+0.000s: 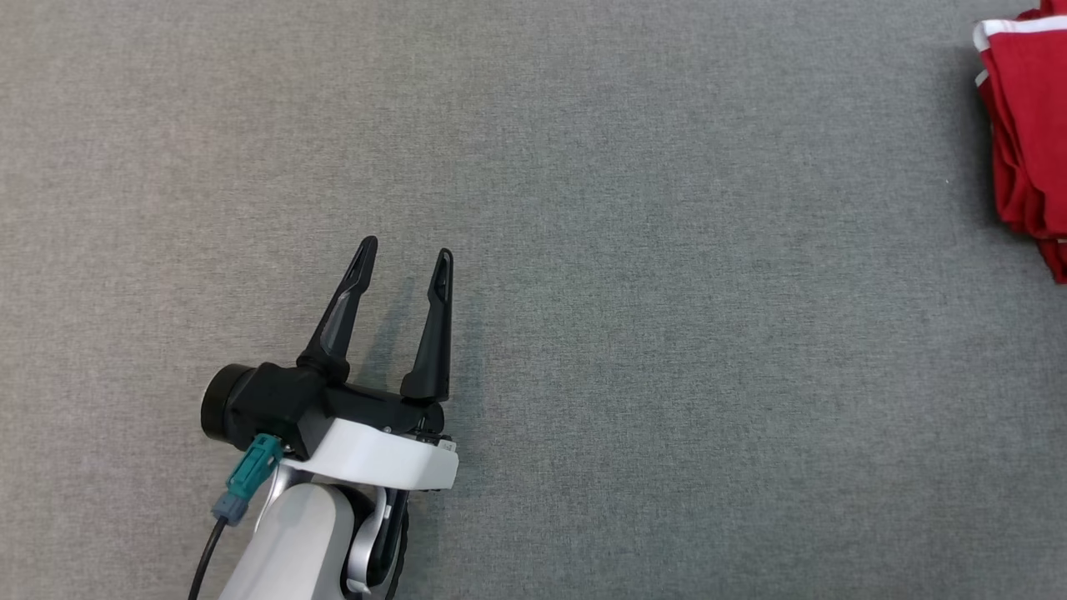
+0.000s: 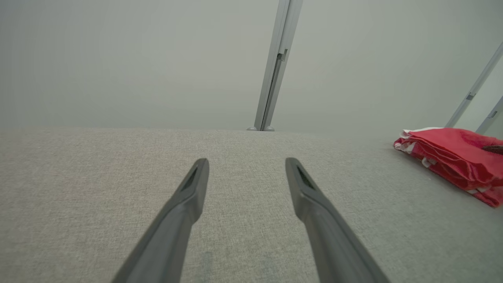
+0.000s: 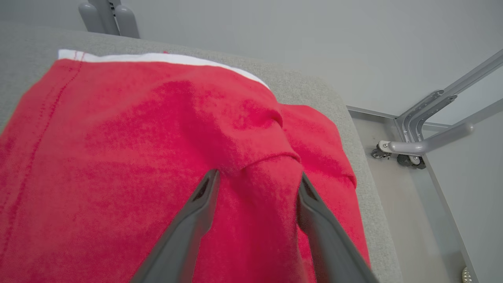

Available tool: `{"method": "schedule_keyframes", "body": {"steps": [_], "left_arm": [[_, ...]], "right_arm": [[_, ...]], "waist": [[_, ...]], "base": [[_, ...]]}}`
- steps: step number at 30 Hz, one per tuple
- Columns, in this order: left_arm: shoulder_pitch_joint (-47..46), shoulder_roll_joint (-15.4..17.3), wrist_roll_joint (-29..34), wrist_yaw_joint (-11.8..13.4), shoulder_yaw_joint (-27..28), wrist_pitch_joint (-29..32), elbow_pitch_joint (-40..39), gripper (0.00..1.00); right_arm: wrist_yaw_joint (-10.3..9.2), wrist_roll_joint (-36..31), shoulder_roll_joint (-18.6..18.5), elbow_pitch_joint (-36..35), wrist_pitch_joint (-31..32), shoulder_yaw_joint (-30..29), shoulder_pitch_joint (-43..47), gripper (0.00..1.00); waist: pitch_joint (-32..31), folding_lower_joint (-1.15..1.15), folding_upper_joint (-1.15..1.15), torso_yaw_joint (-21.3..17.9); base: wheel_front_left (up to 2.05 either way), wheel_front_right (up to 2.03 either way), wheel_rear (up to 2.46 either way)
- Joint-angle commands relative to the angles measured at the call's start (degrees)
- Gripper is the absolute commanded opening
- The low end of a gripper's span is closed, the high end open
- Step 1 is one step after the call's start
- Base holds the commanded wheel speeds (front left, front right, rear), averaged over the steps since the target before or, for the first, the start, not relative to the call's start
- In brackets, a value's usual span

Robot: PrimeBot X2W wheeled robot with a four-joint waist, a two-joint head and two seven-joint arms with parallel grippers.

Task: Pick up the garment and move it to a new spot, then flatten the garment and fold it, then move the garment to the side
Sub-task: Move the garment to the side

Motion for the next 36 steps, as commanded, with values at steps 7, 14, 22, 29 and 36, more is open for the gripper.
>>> {"method": "schedule_keyframes", "body": {"steps": [7,14,22,29,36], "left_arm": [[0.7,0.2,-0.6,-0.3,1.2,0.0,0.4,1.0],[3.5,0.3,-0.9,-1.1,5.1,0.0,0.0,1.0],[8.5,1.3,-0.6,-1.5,11.3,0.0,-2.3,1.0],[12.5,1.1,-2.6,-3.6,14.4,0.0,-4.1,1.0],[15.5,0.7,-0.6,-3.5,16.9,0.0,-5.0,1.0]], "right_arm": [[0.0,-5.3,5.6,13.0,-10.1,-1.2,-1.9,1.0],[0.0,-7.9,7.9,10.2,-11.5,-10.2,-2.8,1.0],[0.0,-17.3,8.2,-10.7,-11.4,-31.7,12.9,1.0],[0.0,-27.5,13.3,-30.7,-11.4,-49.7,35.3,1.0],[0.0,-35.9,23.2,-48.8,-11.4,-60.9,53.5,1.0]], "waist": [[-3.3,0.0,0.0,0.3],[-10.1,0.0,0.0,-2.3],[-17.5,0.0,0.0,-5.3],[-20.8,0.0,0.0,-6.2],[-21.9,0.0,0.0,-6.1]], "base": [[0.0,0.0,0.0],[0.0,0.0,0.0],[0.0,0.0,0.0],[0.0,0.0,0.0],[0.0,0.0,0.0]]}}
